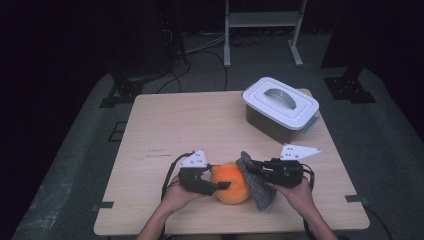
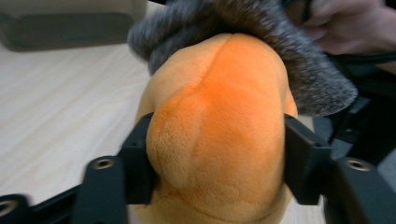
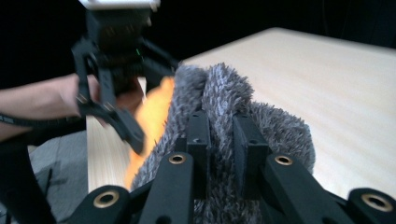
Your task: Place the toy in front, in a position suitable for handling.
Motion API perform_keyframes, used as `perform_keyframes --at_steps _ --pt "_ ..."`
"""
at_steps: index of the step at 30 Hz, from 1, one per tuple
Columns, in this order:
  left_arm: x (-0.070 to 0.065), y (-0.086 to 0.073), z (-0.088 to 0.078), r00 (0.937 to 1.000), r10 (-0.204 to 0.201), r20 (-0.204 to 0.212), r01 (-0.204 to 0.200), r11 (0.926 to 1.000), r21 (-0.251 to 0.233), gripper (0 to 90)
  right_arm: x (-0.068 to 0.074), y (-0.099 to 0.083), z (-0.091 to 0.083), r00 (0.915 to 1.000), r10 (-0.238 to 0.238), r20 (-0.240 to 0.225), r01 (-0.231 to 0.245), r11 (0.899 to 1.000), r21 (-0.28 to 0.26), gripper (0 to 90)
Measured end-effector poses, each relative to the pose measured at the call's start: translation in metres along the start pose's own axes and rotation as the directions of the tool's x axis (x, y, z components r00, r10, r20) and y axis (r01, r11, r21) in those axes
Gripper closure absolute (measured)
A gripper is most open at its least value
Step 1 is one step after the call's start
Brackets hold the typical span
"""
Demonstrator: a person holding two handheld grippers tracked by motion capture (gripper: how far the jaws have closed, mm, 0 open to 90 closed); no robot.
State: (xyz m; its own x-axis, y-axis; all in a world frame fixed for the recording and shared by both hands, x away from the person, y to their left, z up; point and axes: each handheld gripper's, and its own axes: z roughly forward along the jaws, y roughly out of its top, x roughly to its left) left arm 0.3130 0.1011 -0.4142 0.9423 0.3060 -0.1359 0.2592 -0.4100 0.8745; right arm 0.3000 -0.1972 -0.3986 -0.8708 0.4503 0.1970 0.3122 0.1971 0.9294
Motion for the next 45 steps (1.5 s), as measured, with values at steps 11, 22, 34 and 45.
perform_keyframes --at_steps 11,22,34,45 --pt "-0.014 0.011 -0.003 0.9959 0.062 -0.066 -0.061 0.9979 0.021 41.1 -0.001 -0.001 0.005 0.9997 -0.020 0.017 0.019 0.999 0.029 77.7" --pt "-0.003 0.000 -0.004 0.9992 0.023 0.033 -0.024 0.9996 0.018 33.6 0.003 0.000 0.007 0.9995 -0.030 0.010 0.029 0.998 0.052 77.6" --pt "-0.017 0.007 -0.003 0.9908 0.134 -0.020 -0.133 0.9906 0.031 46.1 -0.009 -0.006 0.005 0.9998 0.021 0.002 -0.021 0.998 0.057 77.4" --pt "-0.013 0.004 -0.002 0.9943 0.093 0.052 -0.095 0.9951 0.030 14.6 0.001 -0.005 0.012 0.9965 -0.017 -0.081 0.024 0.996 0.080 77.4"
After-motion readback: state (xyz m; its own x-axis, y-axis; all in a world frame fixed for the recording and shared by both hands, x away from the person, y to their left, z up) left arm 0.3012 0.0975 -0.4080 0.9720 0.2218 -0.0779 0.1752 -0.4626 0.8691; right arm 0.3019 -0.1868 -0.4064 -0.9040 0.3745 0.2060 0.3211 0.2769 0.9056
